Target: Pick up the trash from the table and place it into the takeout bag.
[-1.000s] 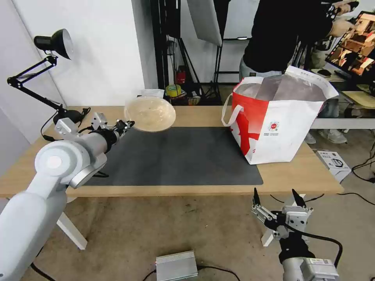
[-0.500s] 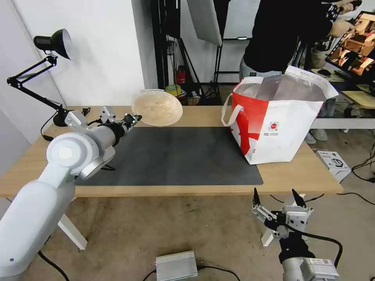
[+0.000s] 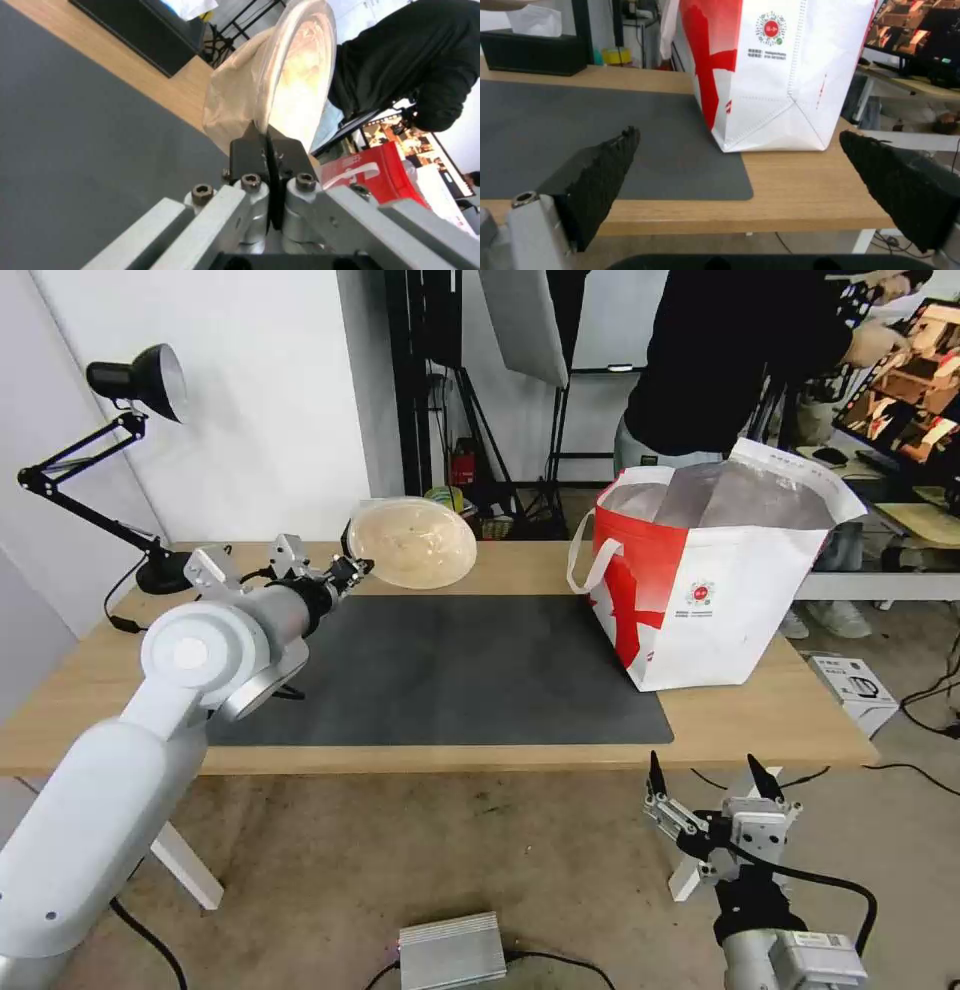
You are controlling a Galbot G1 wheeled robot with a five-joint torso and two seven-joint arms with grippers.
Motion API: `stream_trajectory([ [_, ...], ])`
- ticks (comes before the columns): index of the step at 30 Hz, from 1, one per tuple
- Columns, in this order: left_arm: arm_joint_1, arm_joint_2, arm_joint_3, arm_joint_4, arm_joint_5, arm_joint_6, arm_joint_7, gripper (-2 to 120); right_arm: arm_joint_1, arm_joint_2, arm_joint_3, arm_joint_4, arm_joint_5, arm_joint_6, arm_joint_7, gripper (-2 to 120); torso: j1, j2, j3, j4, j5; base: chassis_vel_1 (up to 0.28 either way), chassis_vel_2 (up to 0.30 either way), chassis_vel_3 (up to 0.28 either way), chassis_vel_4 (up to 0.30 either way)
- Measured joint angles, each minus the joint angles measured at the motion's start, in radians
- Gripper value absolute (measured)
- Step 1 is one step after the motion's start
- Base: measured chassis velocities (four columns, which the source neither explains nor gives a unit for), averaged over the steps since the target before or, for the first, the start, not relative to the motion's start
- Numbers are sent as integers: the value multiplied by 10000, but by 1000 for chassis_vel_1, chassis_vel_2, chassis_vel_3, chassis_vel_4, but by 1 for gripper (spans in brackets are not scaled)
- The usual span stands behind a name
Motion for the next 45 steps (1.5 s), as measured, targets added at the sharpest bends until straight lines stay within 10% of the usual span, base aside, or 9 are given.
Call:
stream_trajectory([
  [45,-3220,-1983,2964,2196,909,-1070,908,0,0,0,0,0,0,0,0,100,0,1,0,0,0,0,0,0,0],
])
